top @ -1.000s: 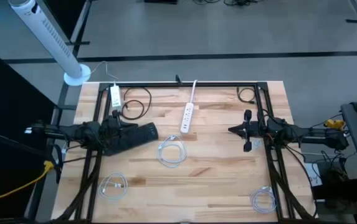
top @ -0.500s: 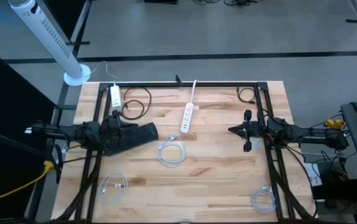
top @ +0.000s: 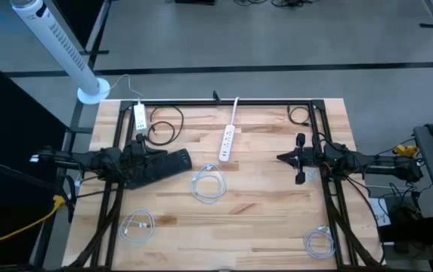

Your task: Insert USB

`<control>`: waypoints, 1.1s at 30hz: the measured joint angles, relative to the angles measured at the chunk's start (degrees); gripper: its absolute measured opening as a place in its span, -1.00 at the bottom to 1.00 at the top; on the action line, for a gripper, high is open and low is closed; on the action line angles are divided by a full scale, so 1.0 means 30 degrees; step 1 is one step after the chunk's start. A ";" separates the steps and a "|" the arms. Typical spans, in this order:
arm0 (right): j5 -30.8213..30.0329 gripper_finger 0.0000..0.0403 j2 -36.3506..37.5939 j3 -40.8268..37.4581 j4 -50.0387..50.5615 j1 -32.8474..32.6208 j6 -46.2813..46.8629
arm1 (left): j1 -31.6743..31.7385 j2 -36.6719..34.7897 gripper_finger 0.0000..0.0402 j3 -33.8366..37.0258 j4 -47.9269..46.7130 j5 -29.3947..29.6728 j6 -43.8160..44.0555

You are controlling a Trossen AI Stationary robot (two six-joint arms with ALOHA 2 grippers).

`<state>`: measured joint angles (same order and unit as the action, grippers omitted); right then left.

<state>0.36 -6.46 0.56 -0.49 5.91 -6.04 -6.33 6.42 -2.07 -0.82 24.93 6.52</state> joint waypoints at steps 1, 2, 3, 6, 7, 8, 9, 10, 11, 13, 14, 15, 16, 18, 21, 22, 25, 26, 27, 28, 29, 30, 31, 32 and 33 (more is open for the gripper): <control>0.0000 -0.99 -0.0007 0.0001 0.0000 -0.0007 0.0000 | 0.0000 0.0000 -1.00 -0.0005 -0.0001 0.0000 0.0000; 0.0000 -0.99 -0.0007 0.0004 0.0000 -0.0001 0.0000 | 0.0000 0.0000 -1.00 0.0001 -0.0001 0.0000 -0.0006; 0.0000 -0.99 -0.0002 0.0005 0.0000 -0.0007 0.0000 | 0.0000 0.0000 -1.00 -0.0005 -0.0007 0.0000 0.0000; 0.0000 -0.99 0.0000 0.0003 0.0000 -0.0005 0.0000 | 0.0000 -0.0002 -1.00 0.0000 -0.0007 0.0006 0.0000; 0.0000 -0.99 -0.0007 0.0007 0.0000 -0.0005 0.0000 | 0.0000 0.0000 -1.00 -0.0005 -0.0007 0.0007 -0.0005; 0.0000 -0.99 -0.0002 0.0000 0.0000 -0.0003 0.0000 | 0.0000 -0.0004 -1.00 -0.0003 -0.0007 0.0007 -0.0002; 0.0000 -0.99 -0.0006 0.0001 0.0000 0.0000 0.0000 | 0.0000 -0.0003 -1.00 -0.0005 -0.0005 0.0004 0.0000; 0.0000 -0.99 -0.0006 0.0006 0.0000 -0.0006 0.0000 | 0.0000 0.0000 -1.00 -0.0003 -0.0007 0.0003 0.0000; 0.0000 -0.99 -0.0003 0.0000 0.0000 -0.0004 0.0000 | 0.0000 -0.0007 -1.00 -0.0005 0.0000 0.0000 0.0000; 0.0000 -0.99 -0.0007 0.0007 0.0000 -0.0003 0.0000 | 0.0000 0.0000 -1.00 -0.0001 -0.0004 0.0007 -0.0004; 0.0000 -0.99 0.0000 0.0000 0.0000 -0.0003 0.0000 | 0.0000 0.0000 -1.00 -0.0005 0.0000 0.0000 0.0000; 0.0000 -0.99 -0.0002 0.0002 0.0000 0.0000 0.0000 | 0.0000 -0.0006 -1.00 -0.0004 -0.0007 0.0007 0.0000; 0.0000 -0.99 -0.0003 0.0007 0.0000 -0.0002 0.0000 | 0.0000 -0.0007 -1.00 -0.0005 -0.0007 0.0007 -0.0006; 0.0000 -0.99 -0.0007 0.0000 0.0000 -0.0007 0.0000 | 0.0000 -0.0003 -1.00 0.0002 0.0000 0.0003 0.0000; 0.0000 -0.99 -0.0007 0.0003 0.0000 0.0000 0.0000 | 0.0000 0.0000 -1.00 -0.0004 -0.0005 0.0007 0.0000; 0.0000 -0.99 -0.0007 0.0000 0.0000 -0.0003 0.0000 | 0.0000 0.0000 -1.00 -0.0005 0.0000 0.0007 0.0000; 0.0000 -0.99 -0.0002 0.0006 0.0000 -0.0001 0.0000 | 0.0000 0.0000 -1.00 -0.0005 -0.0007 0.0007 -0.0007; 0.0000 -0.99 -0.0006 0.0000 0.0000 -0.0001 0.0000 | 0.0000 0.0000 -1.00 -0.0005 -0.0005 0.0005 -0.0003; 0.0000 -0.99 -0.0007 0.0005 0.0000 -0.0006 0.0000 | 0.0000 -0.0003 -1.00 -0.0002 -0.0006 0.0003 -0.0002; 0.0000 -0.99 -0.0007 0.0007 0.0000 0.0000 0.0000 | 0.0000 0.0000 -1.00 -0.0003 -0.0007 0.0002 0.0000; 0.0000 -0.99 0.0000 0.0007 0.0000 -0.0007 0.0000 | 0.0000 0.0000 -1.00 -0.0002 0.0000 0.0007 0.0000; 0.0000 -0.99 -0.0007 0.0003 0.0000 -0.0003 0.0000 | 0.0000 0.0000 -1.00 -0.0005 -0.0007 0.0003 0.0000; 0.0000 -0.99 -0.0003 0.0000 0.0000 0.0000 0.0000 | 0.0000 -0.0004 -1.00 -0.0002 -0.0007 0.0007 0.0000; 0.0000 -0.99 -0.0007 0.0006 0.0000 0.0000 0.0000 | 0.0000 -0.0002 -1.00 -0.0002 -0.0003 0.0006 0.0000; 0.0000 -0.99 -0.0005 0.0004 0.0000 -0.0002 0.0000 | 0.0000 -0.0003 -1.00 -0.0002 -0.0006 0.0002 -0.0003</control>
